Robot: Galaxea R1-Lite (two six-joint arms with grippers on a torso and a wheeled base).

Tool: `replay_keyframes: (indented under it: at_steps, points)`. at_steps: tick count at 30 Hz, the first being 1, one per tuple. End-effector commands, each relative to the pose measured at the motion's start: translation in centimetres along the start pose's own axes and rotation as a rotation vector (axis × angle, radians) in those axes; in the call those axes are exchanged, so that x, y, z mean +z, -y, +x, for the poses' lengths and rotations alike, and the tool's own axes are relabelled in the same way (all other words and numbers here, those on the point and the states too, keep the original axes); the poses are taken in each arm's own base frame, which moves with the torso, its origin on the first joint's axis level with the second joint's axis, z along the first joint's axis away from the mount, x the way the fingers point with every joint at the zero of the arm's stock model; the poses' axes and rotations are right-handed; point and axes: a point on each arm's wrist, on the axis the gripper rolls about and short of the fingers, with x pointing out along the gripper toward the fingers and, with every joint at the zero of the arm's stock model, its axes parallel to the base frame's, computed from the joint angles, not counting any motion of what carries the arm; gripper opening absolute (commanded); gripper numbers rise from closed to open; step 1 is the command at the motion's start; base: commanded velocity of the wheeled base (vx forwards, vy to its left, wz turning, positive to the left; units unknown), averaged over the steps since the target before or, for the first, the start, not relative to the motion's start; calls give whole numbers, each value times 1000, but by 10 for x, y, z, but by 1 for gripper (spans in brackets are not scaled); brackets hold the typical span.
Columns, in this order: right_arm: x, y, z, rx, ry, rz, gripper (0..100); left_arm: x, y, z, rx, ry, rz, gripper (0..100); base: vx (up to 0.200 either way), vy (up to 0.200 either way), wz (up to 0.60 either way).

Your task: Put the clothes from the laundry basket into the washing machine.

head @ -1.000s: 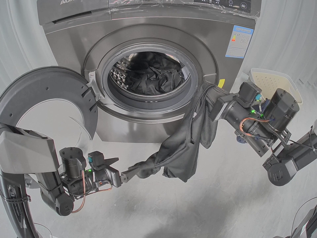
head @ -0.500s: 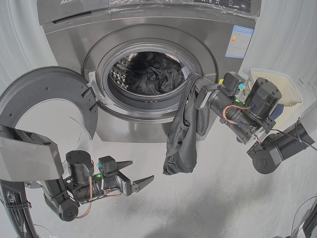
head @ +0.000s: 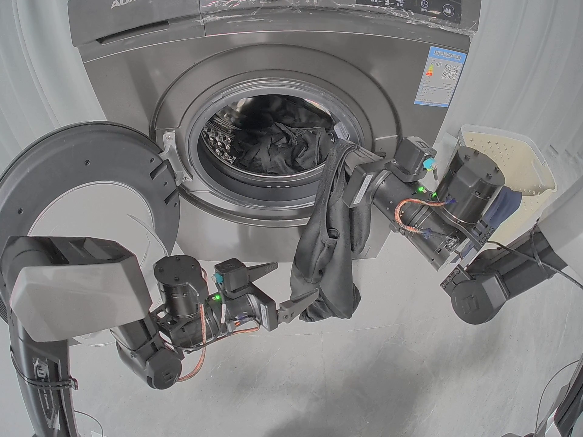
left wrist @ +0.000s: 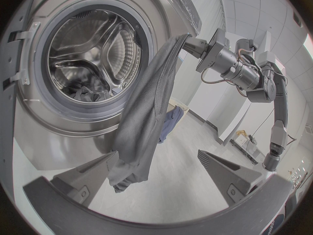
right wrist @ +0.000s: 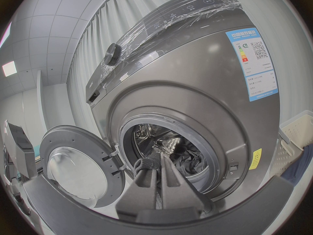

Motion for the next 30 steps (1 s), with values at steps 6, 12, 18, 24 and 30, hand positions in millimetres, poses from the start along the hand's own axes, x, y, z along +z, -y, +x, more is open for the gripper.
replay_keyframes:
  at_steps: [6,12,18,24,30]
  points:
    - [1,-9,2,22,12,8,0,-21,-10,39,-11,25,3,100,0,0,0]
    - [2,-11,0,28,13,10,0,-31,-22,58,29,51,-7,100,0,0,0]
    - [3,-14,0,35,16,14,0,-31,-35,69,87,97,5,100,0,0,0]
    - [3,-14,0,37,19,15,0,-24,-36,75,106,136,14,0,0,0,0]
    - [3,-14,-1,37,15,16,0,-20,-34,77,101,151,14,0,0,0,0]
